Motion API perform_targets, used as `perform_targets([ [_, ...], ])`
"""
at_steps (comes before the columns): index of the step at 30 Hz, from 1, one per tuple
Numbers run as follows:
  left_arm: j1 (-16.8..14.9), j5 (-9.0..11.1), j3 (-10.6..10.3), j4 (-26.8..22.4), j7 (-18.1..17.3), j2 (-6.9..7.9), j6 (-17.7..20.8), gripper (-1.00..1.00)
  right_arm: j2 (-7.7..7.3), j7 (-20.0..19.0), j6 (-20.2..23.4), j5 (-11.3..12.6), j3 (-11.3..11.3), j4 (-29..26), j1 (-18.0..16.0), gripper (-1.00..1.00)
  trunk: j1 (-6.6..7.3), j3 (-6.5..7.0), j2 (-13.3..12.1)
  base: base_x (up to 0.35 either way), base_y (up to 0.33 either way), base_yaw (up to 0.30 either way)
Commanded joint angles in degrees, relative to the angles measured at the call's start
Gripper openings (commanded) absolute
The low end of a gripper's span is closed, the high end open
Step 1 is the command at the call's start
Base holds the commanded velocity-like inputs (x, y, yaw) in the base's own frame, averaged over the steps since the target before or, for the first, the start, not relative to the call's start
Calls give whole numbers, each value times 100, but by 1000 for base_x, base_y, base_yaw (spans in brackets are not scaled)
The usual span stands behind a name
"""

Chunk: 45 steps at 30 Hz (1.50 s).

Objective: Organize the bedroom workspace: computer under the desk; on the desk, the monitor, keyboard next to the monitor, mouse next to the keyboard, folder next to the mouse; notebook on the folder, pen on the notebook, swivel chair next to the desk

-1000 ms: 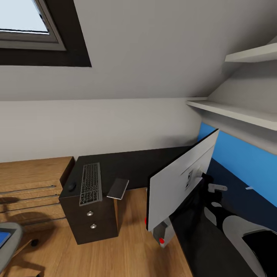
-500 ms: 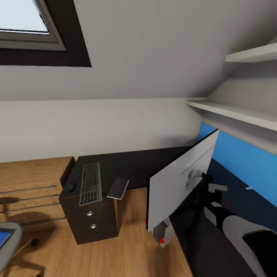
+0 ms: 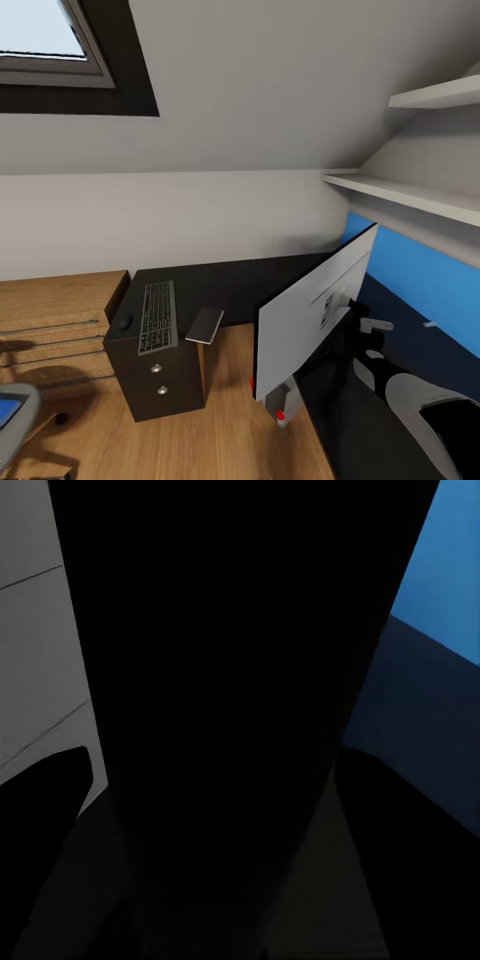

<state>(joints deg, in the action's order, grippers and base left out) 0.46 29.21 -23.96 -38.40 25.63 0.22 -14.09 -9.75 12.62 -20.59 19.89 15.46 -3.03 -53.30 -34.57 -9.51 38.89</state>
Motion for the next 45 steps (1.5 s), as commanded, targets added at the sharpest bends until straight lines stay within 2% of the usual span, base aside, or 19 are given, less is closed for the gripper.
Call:
perform_targets([
  [1,-2,56,-29,-6,30,5,-32,100,-1,22,-15,94,116,13,-1,-100,1,-9,7,-261,0,0],
  [30,-2,58,-29,-6,30,5,-13,100,-1,13,-19,94,116,12,-2,-100,1,-5,7,-332,-3,0],
  [40,-2,58,-27,-1,30,5,1,100,-1,13,-21,94,117,9,-1,-100,1,4,7,-289,-196,4],
  [45,-2,58,-21,0,30,9,2,100,-1,13,-24,94,123,6,0,-100,1,4,7,-278,-226,179],
])
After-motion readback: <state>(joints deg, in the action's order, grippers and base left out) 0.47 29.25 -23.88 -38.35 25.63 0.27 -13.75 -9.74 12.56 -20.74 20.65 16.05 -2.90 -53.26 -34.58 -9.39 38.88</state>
